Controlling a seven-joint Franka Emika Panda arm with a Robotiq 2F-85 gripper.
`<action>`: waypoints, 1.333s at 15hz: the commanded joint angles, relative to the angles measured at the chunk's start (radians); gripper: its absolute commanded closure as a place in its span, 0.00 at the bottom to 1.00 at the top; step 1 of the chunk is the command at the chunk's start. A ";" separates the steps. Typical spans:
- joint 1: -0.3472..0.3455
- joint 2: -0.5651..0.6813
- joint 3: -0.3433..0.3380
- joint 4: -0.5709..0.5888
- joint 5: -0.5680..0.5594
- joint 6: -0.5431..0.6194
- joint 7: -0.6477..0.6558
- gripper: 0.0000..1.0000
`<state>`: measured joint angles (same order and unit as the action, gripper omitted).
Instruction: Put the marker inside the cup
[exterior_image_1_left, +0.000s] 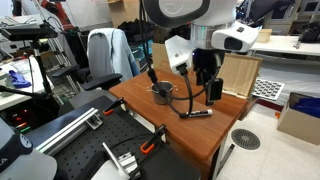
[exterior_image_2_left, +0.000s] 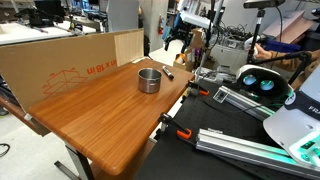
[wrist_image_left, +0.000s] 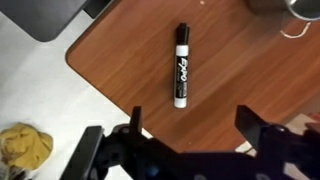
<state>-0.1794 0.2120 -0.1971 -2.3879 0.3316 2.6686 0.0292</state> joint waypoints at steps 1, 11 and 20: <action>-0.023 0.093 0.012 0.058 -0.001 0.031 0.028 0.00; -0.035 0.271 0.029 0.171 -0.006 0.054 0.075 0.00; -0.035 0.345 0.048 0.213 -0.023 0.052 0.085 0.57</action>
<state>-0.2011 0.5397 -0.1638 -2.1930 0.3238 2.7085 0.1056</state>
